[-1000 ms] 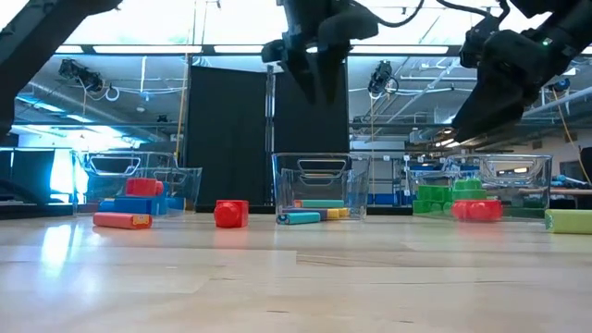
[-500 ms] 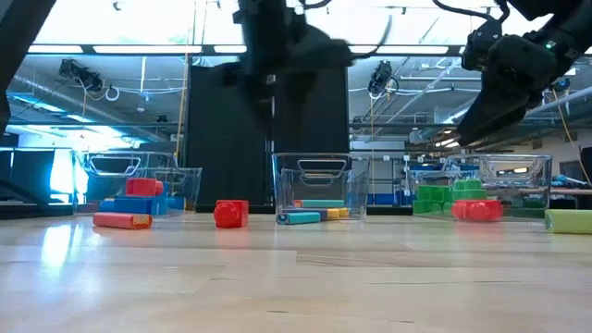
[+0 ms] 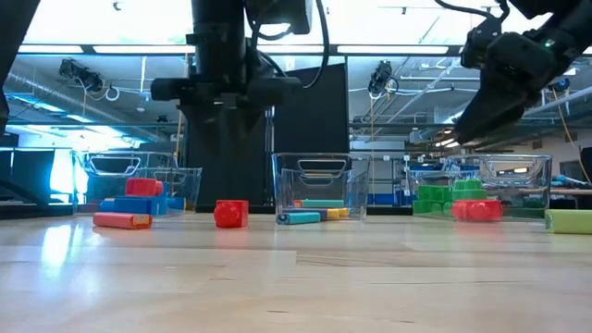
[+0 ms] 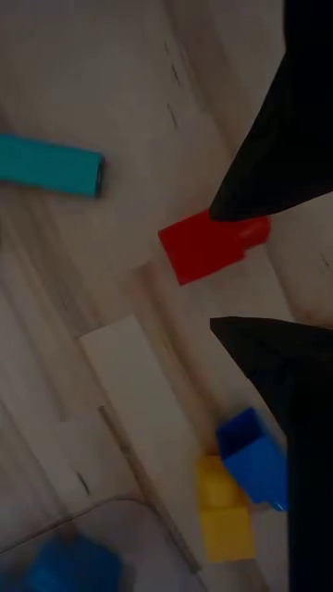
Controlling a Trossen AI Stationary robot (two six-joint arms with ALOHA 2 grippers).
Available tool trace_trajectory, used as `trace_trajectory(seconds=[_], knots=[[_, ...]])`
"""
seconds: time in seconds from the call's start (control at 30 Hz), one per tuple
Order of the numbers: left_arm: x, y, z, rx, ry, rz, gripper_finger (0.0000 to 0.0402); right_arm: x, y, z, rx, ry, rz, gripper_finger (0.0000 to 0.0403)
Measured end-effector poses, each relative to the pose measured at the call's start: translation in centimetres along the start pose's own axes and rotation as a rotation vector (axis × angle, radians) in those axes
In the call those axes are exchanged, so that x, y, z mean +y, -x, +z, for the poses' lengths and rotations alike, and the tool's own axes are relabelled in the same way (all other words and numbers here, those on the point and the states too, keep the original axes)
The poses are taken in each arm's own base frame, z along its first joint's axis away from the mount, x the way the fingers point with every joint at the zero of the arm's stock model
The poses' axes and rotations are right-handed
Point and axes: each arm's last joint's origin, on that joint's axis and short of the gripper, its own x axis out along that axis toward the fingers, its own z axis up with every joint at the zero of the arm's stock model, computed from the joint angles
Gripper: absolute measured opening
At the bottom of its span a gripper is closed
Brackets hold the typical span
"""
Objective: Sort blocks by size
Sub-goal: Put the red 1 stud game piece into the left transparent bin
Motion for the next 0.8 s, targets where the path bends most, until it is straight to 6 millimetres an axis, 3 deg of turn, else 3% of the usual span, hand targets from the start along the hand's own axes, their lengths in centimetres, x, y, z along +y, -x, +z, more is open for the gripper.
trace_trajectory(seconds=[0.33,0.63,0.8], knots=[[0.01,-0.04,0.04,0.0,0.006,0.001,0.0203,0.14,0.0,0.32,-0.035,-0.043,0.008,0.0297],[0.0,-0.09,0.19,-0.024,-0.004,0.005,0.0296,0.31,0.02,0.63,-0.065,-0.058,0.025,0.0295],[-0.22,-0.1,0.3,-0.028,-0.015,-0.018,0.0327,0.31,0.02,0.62,-0.064,-0.058,0.025,0.0297]])
